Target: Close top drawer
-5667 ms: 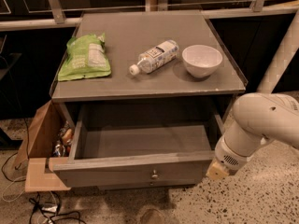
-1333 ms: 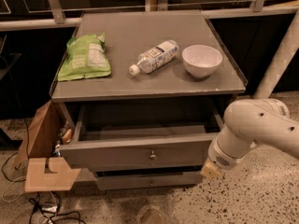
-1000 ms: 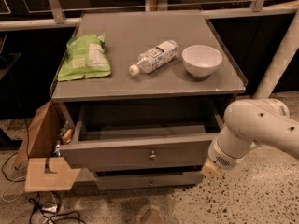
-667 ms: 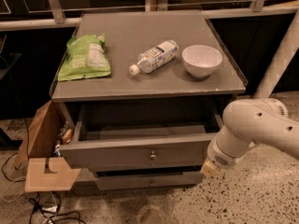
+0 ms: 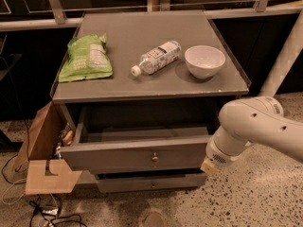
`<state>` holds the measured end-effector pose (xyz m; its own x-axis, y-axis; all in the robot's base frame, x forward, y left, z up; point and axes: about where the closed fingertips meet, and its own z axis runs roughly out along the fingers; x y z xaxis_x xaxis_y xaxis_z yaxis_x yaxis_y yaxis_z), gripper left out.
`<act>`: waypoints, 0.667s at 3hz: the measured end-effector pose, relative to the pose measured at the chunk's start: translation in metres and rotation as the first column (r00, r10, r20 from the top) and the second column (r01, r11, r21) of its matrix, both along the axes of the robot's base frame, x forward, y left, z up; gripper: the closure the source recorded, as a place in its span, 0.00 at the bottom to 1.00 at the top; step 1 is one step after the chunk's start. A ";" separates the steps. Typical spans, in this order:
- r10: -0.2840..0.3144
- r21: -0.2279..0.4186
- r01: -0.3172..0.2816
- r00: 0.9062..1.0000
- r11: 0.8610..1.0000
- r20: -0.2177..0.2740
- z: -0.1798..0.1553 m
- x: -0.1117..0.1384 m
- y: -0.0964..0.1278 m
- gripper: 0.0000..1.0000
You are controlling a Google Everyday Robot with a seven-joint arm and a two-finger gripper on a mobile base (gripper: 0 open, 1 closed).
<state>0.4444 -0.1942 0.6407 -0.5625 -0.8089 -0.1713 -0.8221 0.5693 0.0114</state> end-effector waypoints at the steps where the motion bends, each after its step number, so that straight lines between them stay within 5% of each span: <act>1: -0.010 -0.008 0.010 1.000 1.000 0.008 -0.002 0.006 0.000 1.00; 2: -0.030 -0.011 0.030 0.999 0.999 0.015 -0.002 0.007 -0.004 1.00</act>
Offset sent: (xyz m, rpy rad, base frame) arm 0.0101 -0.0090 -0.0042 -0.0119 -0.0211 -0.0573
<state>0.4518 -0.1983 0.6386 -0.5839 -0.7936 -0.1711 -0.8047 0.5936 -0.0071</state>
